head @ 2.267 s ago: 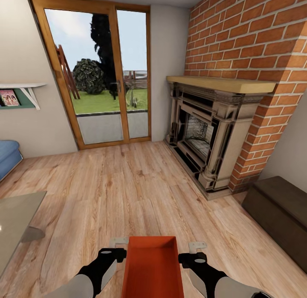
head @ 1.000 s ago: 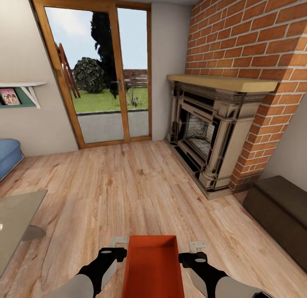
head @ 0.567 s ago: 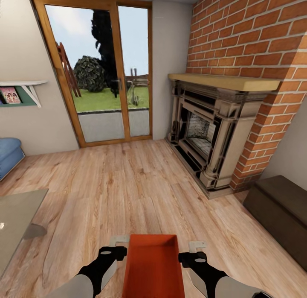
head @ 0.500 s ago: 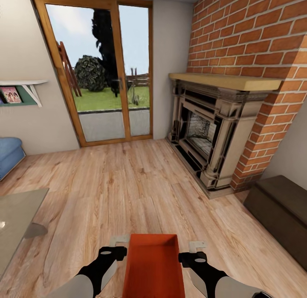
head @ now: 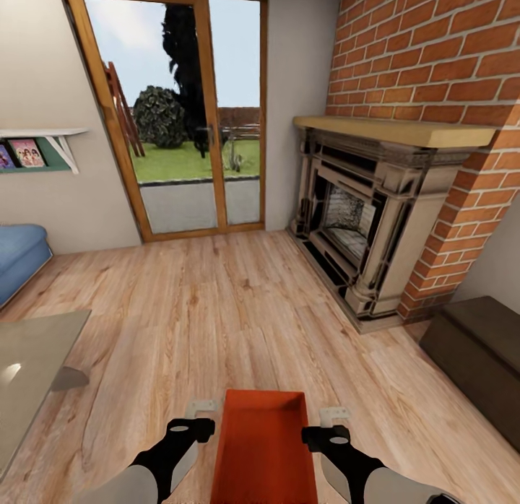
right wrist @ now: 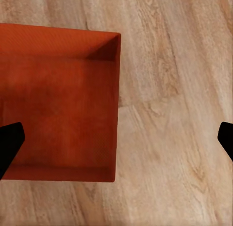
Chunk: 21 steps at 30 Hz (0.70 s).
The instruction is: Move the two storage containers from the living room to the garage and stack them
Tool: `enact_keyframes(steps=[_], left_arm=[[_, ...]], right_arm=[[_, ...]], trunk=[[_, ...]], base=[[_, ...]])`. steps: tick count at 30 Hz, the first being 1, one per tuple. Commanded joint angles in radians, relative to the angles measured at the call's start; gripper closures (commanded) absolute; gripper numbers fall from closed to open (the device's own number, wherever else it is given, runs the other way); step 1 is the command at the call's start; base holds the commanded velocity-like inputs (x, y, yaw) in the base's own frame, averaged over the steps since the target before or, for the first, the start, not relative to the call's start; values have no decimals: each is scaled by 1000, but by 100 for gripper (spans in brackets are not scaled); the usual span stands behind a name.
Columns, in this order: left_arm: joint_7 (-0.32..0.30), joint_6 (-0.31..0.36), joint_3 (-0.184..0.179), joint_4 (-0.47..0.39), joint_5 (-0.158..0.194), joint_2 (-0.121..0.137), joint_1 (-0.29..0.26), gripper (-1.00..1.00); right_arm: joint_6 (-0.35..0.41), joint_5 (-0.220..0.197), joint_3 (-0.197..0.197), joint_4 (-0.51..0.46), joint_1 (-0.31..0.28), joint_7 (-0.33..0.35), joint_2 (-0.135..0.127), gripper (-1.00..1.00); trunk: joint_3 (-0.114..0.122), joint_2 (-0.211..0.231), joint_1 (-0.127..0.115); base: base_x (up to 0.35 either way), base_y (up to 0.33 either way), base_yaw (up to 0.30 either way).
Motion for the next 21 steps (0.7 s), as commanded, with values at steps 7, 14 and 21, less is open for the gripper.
enact_keyframes(steps=[7, 14, 21], left_arm=[[2, 6, 2, -2, -6, 0, 0, -100], [2, 5, 2, -2, -6, 0, 0, -100], [2, 5, 2, -2, -6, 0, 0, -100]], right_arm=[[-34, -10, 11, 0, -1, -8, -3, -100], [-35, -11, 9, 1, -1, -11, -2, -100], [-35, -12, 9, 2, -1, -18, -2, -100]], trunk=[[-8, -1, 0], [-9, -1, 0], [-14, -1, 0]], base=[[0, 0, 48], [0, 0, -63], [0, 0, -209]])
